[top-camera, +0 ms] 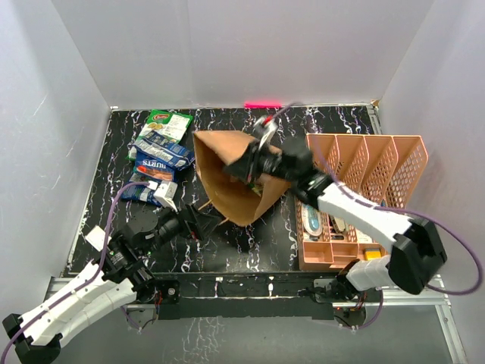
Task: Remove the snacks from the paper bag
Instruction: Adjust the paper bag at the center of the board.
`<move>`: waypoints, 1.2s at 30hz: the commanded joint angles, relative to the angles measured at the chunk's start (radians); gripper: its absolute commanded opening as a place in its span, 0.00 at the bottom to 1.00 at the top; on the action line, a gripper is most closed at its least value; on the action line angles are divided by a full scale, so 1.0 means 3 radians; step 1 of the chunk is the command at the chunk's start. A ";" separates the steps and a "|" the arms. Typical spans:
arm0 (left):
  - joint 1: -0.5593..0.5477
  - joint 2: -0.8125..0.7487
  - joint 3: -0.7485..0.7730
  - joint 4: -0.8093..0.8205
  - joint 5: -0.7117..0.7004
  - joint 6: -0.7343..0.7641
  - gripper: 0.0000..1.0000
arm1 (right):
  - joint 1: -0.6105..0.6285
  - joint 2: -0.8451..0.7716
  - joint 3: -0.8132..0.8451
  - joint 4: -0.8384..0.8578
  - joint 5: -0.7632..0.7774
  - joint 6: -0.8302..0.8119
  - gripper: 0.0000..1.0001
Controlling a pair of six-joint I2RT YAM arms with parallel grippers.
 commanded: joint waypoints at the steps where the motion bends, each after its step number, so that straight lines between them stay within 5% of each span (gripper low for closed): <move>1: -0.0013 0.0005 0.0090 -0.0037 0.0024 0.0015 0.95 | 0.0493 0.0415 -0.0716 0.0484 -0.0224 0.0516 0.08; 6: -0.0014 -0.0055 0.0065 -0.0036 0.0007 0.0007 0.95 | 0.0351 0.0204 0.0143 -0.0358 0.0182 -0.0116 0.08; 10: -0.0014 -0.0008 0.0145 -0.0070 -0.0004 0.0041 0.95 | -0.0061 -0.0011 0.0458 -0.0438 0.0157 -0.0230 0.08; 14: -0.0011 0.0012 0.0117 -0.0038 0.0026 0.0006 0.95 | -0.0120 0.0022 0.0174 -0.0279 -0.0148 -0.0083 0.08; 19: -0.0015 -0.0019 0.0047 -0.0004 0.0031 -0.0055 0.95 | -0.0049 0.0109 -0.0668 0.0602 -0.0480 0.0559 0.08; 25: -0.0014 0.0052 0.0089 0.0033 0.0059 -0.0017 0.95 | -0.0016 0.0086 -0.0301 0.0128 -0.0323 0.0254 0.08; 36: -0.0014 0.0191 -0.0027 0.0248 0.0191 -0.0195 0.95 | -0.0017 0.0099 -0.0197 0.0135 -0.0319 0.0265 0.08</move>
